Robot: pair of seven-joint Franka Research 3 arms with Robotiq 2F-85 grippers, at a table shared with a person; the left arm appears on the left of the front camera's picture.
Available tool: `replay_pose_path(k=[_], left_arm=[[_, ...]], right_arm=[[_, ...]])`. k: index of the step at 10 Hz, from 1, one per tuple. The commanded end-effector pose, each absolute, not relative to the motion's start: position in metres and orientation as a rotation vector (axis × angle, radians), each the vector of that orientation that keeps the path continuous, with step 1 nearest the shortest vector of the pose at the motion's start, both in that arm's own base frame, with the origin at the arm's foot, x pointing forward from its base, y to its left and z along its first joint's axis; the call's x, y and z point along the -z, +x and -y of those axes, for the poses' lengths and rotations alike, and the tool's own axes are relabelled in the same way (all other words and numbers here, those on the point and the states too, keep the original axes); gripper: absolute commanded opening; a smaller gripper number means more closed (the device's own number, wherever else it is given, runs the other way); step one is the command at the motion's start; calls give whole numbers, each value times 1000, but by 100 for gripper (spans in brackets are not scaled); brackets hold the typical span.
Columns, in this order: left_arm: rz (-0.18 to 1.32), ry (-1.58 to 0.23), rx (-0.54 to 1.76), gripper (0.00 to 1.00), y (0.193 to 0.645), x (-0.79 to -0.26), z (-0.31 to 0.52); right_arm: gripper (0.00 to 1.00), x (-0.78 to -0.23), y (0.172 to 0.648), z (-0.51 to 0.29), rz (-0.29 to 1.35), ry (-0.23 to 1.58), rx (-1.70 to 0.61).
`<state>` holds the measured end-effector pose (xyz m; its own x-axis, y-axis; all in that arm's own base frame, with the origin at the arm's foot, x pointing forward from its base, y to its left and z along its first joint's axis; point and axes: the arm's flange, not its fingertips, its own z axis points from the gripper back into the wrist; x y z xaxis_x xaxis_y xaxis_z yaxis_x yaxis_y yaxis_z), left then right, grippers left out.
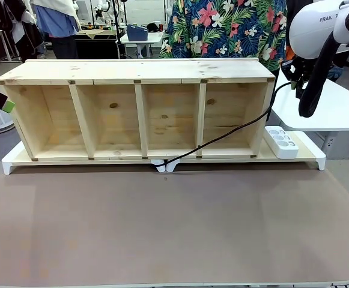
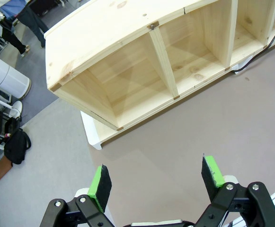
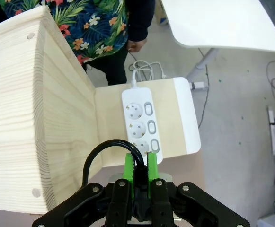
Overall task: Perform cable management.
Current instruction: Pull the grasped Power Cable to the location of the Power Strip.
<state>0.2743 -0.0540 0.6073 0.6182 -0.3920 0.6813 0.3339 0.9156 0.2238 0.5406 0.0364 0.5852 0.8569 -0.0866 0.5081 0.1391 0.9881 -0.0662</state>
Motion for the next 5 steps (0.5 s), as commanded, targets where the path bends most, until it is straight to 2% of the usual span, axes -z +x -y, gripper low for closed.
replay_pose_path(k=[1, 5], left_arm=[[813, 78, 418, 100, 276, -608, 55], [813, 78, 418, 100, 276, -608, 55]], right_arm=[[14, -587, 541, -36, 537, -103, 117], [14, -587, 541, -36, 537, -103, 117]])
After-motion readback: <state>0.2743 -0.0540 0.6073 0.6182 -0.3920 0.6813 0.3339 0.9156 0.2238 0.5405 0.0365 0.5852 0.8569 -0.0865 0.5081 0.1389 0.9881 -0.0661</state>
